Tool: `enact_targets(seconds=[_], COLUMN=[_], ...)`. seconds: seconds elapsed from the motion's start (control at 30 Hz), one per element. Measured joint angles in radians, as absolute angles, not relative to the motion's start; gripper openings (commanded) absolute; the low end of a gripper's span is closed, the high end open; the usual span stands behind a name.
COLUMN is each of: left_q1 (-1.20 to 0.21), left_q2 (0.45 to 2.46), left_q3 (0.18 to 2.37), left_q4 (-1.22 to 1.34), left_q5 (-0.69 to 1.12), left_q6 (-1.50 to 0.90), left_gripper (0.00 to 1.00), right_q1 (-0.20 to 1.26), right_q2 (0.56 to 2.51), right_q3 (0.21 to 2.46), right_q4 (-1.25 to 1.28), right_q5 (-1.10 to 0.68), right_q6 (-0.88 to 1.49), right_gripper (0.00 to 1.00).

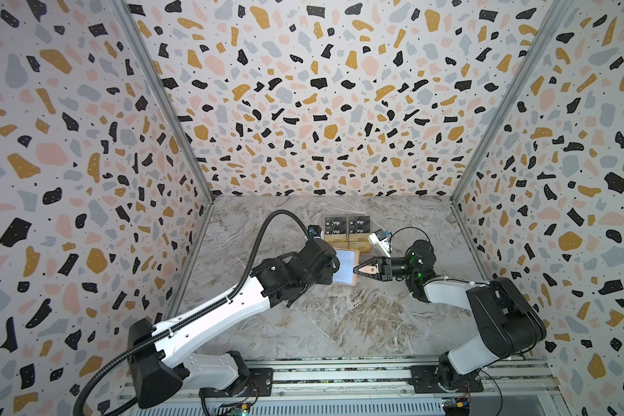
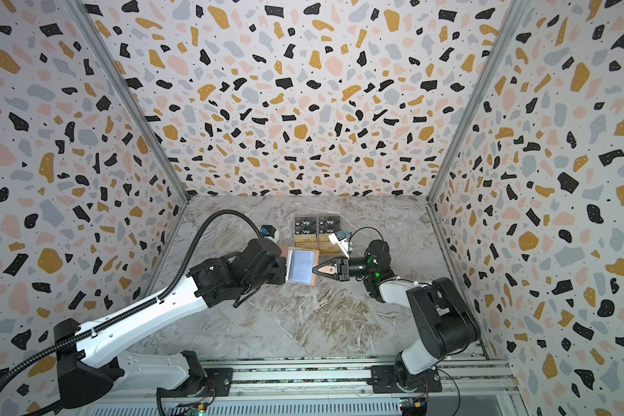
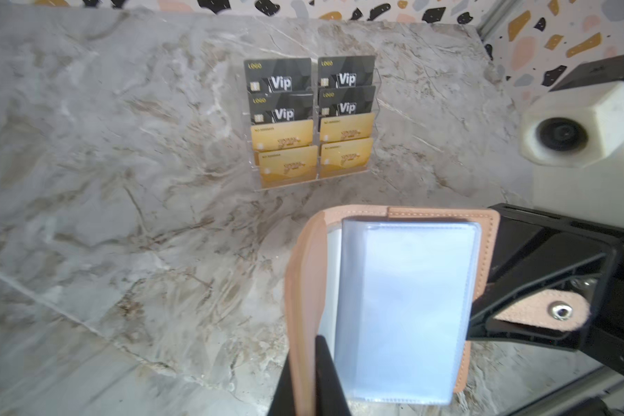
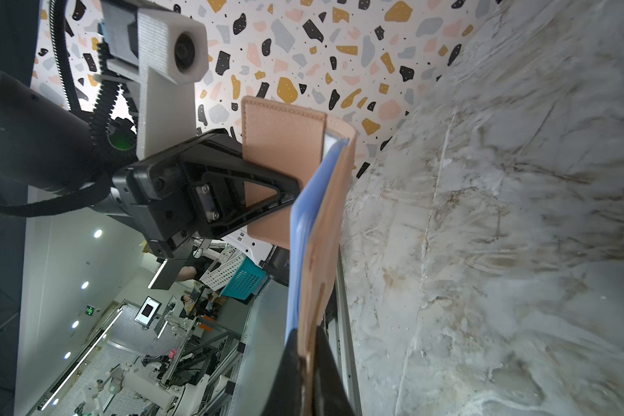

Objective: Insert credit cards into a card holder
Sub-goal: Open the card holder at the bottom-center of the table.

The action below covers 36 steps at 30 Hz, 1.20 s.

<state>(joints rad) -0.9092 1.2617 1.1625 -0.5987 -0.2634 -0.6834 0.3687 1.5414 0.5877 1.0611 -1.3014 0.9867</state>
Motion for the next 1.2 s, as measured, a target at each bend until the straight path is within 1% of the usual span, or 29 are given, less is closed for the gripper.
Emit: enact_targets(seconds=[0.07, 0.13, 0.17, 0.4, 0.5, 0.53, 0.63, 0.8, 0.9, 1.0, 1.03, 1.1, 1.17, 1.2], left_q1=[-0.887, -0.869, -0.861, -0.83, -0.822, -0.818, -0.802, -0.778, -0.767, -0.753, -0.749, -0.739, -0.727, -0.722], left_q2=[1.259, 1.261, 1.263, 1.303, 1.353, 1.369, 1.413, 1.468, 1.496, 1.516, 1.522, 1.535, 1.553, 1.56], left_q3=[1.112, 1.068, 1.047, 0.928, 0.88, 0.862, 0.81, 0.729, 0.678, 0.639, 0.63, 0.621, 0.619, 0.619], left_q4=[-0.531, -0.475, -0.447, -0.261, -0.161, -0.129, -0.057, 0.062, 0.122, 0.177, 0.194, 0.218, 0.237, 0.241], left_q5=[-0.195, -0.135, -0.105, 0.056, 0.109, 0.124, 0.156, 0.185, 0.204, 0.232, 0.242, 0.265, 0.285, 0.292], left_q6=[-0.682, -0.682, -0.684, -0.712, -0.727, -0.733, -0.749, -0.781, -0.803, -0.818, -0.821, -0.823, -0.819, -0.813], left_gripper=[0.0, 0.0, 0.0, 0.0, 0.0, 0.0, 0.0, 0.0, 0.0, 0.01, 0.03, 0.1, 0.23, 0.31], right_q1=[0.364, 0.356, 0.349, 0.271, 0.251, 0.246, 0.226, 0.173, 0.177, 0.194, 0.209, 0.246, 0.295, 0.311], right_q2=[1.528, 1.519, 1.516, 1.505, 1.512, 1.518, 1.539, 1.552, 1.551, 1.538, 1.531, 1.522, 1.518, 1.518], right_q3=[0.588, 0.588, 0.589, 0.592, 0.594, 0.595, 0.594, 0.564, 0.554, 0.554, 0.554, 0.554, 0.554, 0.554], right_q4=[0.963, 0.891, 0.857, 0.648, 0.55, 0.513, 0.423, 0.396, 0.384, 0.37, 0.365, 0.364, 0.366, 0.369], right_q5=[-1.302, -1.301, -1.297, -1.282, -1.258, -1.242, -1.179, -1.1, -1.068, -1.034, -1.019, -0.995, -0.971, -0.963], right_q6=[0.924, 0.881, 0.851, 0.69, 0.609, 0.576, 0.507, 0.471, 0.463, 0.457, 0.455, 0.454, 0.456, 0.46], right_gripper=[0.1, 0.21, 0.24, 0.3, 0.45, 0.48, 0.48, 0.47, 0.46, 0.43, 0.41, 0.38, 0.33, 0.31])
